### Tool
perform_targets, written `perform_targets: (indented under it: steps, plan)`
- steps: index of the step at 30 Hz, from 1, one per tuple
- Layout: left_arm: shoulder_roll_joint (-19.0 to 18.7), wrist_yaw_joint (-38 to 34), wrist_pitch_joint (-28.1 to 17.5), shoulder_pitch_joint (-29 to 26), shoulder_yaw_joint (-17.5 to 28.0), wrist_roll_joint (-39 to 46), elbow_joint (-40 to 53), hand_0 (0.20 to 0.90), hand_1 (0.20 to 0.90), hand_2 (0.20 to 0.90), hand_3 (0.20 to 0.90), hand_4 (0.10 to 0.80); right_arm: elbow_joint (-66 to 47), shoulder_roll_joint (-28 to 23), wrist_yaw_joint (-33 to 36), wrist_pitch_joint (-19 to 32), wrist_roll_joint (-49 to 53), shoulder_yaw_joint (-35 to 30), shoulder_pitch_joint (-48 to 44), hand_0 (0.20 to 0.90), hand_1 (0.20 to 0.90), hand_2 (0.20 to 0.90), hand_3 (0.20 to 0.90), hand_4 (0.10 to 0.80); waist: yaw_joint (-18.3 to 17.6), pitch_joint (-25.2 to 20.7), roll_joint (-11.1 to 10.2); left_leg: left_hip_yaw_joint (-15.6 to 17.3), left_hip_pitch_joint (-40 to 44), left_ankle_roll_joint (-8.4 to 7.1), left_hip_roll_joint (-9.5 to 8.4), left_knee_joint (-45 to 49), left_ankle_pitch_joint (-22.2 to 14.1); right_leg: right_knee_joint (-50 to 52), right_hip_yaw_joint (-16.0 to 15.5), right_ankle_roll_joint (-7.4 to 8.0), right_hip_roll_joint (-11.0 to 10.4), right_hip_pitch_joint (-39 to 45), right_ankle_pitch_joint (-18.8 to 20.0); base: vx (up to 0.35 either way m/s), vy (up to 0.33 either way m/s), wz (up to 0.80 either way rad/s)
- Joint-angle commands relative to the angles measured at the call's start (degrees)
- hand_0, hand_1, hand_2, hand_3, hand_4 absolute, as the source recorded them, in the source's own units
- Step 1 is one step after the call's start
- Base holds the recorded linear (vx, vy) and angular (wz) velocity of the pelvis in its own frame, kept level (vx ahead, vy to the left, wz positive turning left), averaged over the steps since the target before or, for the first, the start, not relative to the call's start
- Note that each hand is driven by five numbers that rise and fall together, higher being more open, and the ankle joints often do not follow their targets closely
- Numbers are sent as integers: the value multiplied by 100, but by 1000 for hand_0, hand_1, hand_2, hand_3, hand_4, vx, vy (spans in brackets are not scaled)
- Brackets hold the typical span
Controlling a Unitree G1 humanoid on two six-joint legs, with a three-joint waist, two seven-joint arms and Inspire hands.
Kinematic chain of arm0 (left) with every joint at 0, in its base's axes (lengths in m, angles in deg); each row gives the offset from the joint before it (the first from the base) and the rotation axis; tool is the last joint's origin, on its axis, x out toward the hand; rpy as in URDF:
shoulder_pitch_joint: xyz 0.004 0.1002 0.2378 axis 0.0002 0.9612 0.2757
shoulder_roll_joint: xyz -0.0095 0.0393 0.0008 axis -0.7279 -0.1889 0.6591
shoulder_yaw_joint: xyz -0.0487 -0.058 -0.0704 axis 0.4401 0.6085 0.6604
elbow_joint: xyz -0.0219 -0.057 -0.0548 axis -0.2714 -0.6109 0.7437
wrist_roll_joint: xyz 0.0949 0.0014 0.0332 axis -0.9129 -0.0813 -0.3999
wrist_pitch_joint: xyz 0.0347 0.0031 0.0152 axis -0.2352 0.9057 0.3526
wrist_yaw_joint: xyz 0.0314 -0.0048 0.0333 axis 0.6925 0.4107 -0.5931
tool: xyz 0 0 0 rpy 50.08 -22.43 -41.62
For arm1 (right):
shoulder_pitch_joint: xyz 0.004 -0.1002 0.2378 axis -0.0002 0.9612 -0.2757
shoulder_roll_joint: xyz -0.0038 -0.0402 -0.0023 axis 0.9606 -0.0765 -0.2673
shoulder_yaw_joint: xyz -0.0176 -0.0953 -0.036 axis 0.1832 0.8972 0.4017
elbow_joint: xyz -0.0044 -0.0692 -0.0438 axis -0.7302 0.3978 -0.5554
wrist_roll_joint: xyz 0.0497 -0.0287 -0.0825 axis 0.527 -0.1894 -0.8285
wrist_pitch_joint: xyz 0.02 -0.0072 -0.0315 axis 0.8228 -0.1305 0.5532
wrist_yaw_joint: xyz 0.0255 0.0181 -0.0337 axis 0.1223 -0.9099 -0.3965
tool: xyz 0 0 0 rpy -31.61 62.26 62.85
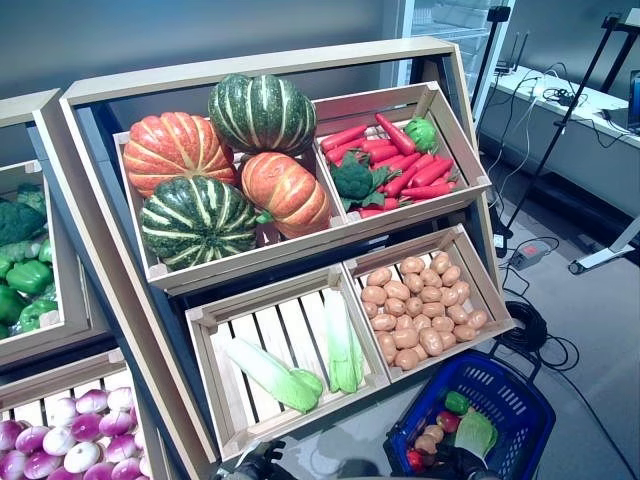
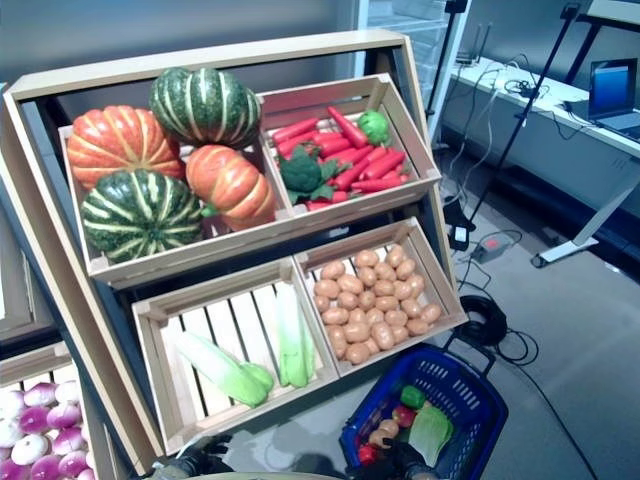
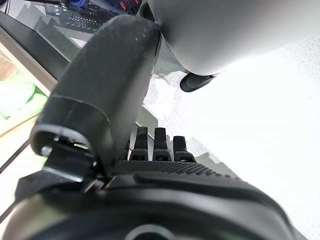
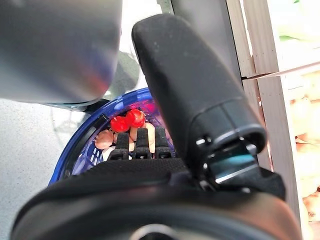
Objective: Put vegetables into the basket
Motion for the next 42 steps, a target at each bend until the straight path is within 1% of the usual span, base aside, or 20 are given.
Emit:
perform_targets:
  steps: [1,5,8,11,13,15,16,18,19,21,23,25,27,29,30,32,33,35,37,42]
  plan:
    - [21,-276,-151,-644,-80,-12,-301,900,900,900,900,800,180,173,-139,142,-61,279,-375,900,900,900,900,800,18,191,-158,-192,-41,-324,257,48,-235,30,-168,185,-361,243,-11,0,0,0]
    - [13,-220,-267,-640,-81,-129,-294,900,900,900,900,800,180,176,-144,122,-70,287,-376,900,900,900,900,800,7,203,-158,-191,-32,-324,253,48,-235,30,-158,182,-352,245,-7,0,0,0]
    - [-53,-52,-661,-683,-172,-108,56,900,900,900,900,800,97,127,-166,47,-106,338,-379,900,900,900,900,800,-14,236,-149,-161,-38,-328,249,48,-229,38,-109,178,-332,212,4,0,0,0]
    - [-238,402,-669,-706,-190,184,1112,900,900,900,900,800,-193,15,-148,-127,-112,407,-325,900,900,900,900,800,-18,318,-136,-131,-64,-325,253,48,-218,43,-78,167,-307,160,21,-2,5,-2]
    - [-526,791,-617,-646,-271,627,2118,900,900,900,900,800,-402,-122,-186,-232,-162,426,-269,900,900,900,900,800,-8,390,-108,-116,-109,-317,260,48,-203,41,-72,152,-288,111,38,-15,10,-1]
    - [-688,1008,-566,-616,-287,861,2594,900,900,900,900,800,-457,-179,-222,-262,-197,420,-240,900,900,900,900,800,1,418,-92,-119,-130,-310,260,48,-201,37,-70,144,-276,87,44,0,0,0]
    - [-933,1283,-493,-565,-311,1100,3241,900,900,900,900,800,-526,-253,-255,-288,-243,409,-193,900,900,900,900,800,15,455,-71,-117,-158,-304,262,48,-195,41,-73,136,-263,53,45,0,0,0]
    - [-1166,1602,-498,-509,-301,1401,3809,900,900,900,900,800,-581,-321,-283,-303,-313,401,-152,900,900,900,900,800,25,499,-48,-106,-205,-299,270,48,-171,61,-64,123,-246,-12,49,-8,55,0]
    - [-1348,2199,-160,-525,-188,2225,4418,900,900,900,900,800,-568,-423,-318,-237,-351,395,-153,900,900,900,900,800,30,568,-4,-96,-304,-296,279,48,-121,84,-49,105,-229,-129,61,-48,83,-1]
    - [-1234,3225,328,-483,40,3574,4750,900,900,900,900,800,-489,-544,-398,-112,-455,328,-189,900,900,900,900,800,26,668,56,-82,-437,-285,276,48,-86,91,-37,79,-205,-269,80,-83,96,-5]
    - [-1251,3649,448,-510,105,4448,4827,900,900,900,900,800,-519,-663,-453,-86,-463,340,-328,900,900,900,900,800,-8,809,114,-76,-588,-288,287,48,-37,131,4,57,-190,-444,104,-132,71,-5]
    - [-1270,3303,116,-605,210,4540,4674,900,900,900,900,800,-629,-734,-472,-93,-344,399,-470,900,900,900,900,800,-24,950,144,-102,-727,-284,282,48,7,189,34,30,-176,-600,105,-136,25,-6]
    - [-1323,2776,-297,-795,363,4026,4481,900,900,900,900,800,-751,-760,-444,-72,-203,445,-588,900,900,900,900,800,-19,1099,171,-153,-860,-278,257,48,60,266,32,-4,-165,-740,92,-126,16,-2]
    - [-1527,1778,-782,-1007,489,2636,4356,900,900,900,900,800,-834,-808,-400,11,-64,452,-695,900,900,900,900,800,20,1284,224,-228,-1045,-280,209,48,150,377,3,-51,-161,-915,71,-146,27,2]
    - [-1669,1663,-878,-1096,523,2252,4385,900,900,900,900,800,-850,-844,-381,43,-17,448,-734,900,900,900,900,800,38,1354,255,-259,-1124,-287,192,48,189,414,-17,-67,-170,-984,61,-135,39,5]
    - [-1850,1496,-837,-1153,560,2051,4466,900,900,900,900,800,-830,-904,-400,102,15,424,-766,900,900,900,900,800,57,1415,286,-287,-1209,-294,166,48,223,449,-34,-81,-176,-1055,50,-94,36,6]
    - [-2107,1039,-722,-1230,630,1626,4578,900,900,900,900,800,-759,-972,-408,215,27,368,-807,900,900,900,900,800,88,1521,344,-313,-1314,-294,116,48,262,489,-71,-86,-199,-1130,36,-101,25,4]
    - [-2364,712,-700,-1397,616,1228,4538,900,900,900,900,800,-690,-1037,-431,326,96,373,-867,900,900,900,900,800,100,1626,364,-333,-1415,-291,79,77,285,518,-92,-89,-222,-1196,33,-123,11,4]
    - [-2701,190,-609,-1700,405,540,4490,900,900,900,900,800,-590,-1111,-415,482,261,417,-1028,900,900,900,900,800,122,1821,382,-351,-1632,-296,31,198,310,625,-121,-107,-248,-1378,36,-128,0,13]
    - [-3161,-1014,-471,-2329,205,-417,4307,900,900,900,900,800,-524,-1206,-327,670,485,459,-1304,900,900,900,900,800,159,2136,368,-391,-2064,-322,5,492,315,832,-184,-130,-246,-1726,36,-128,-22,10]
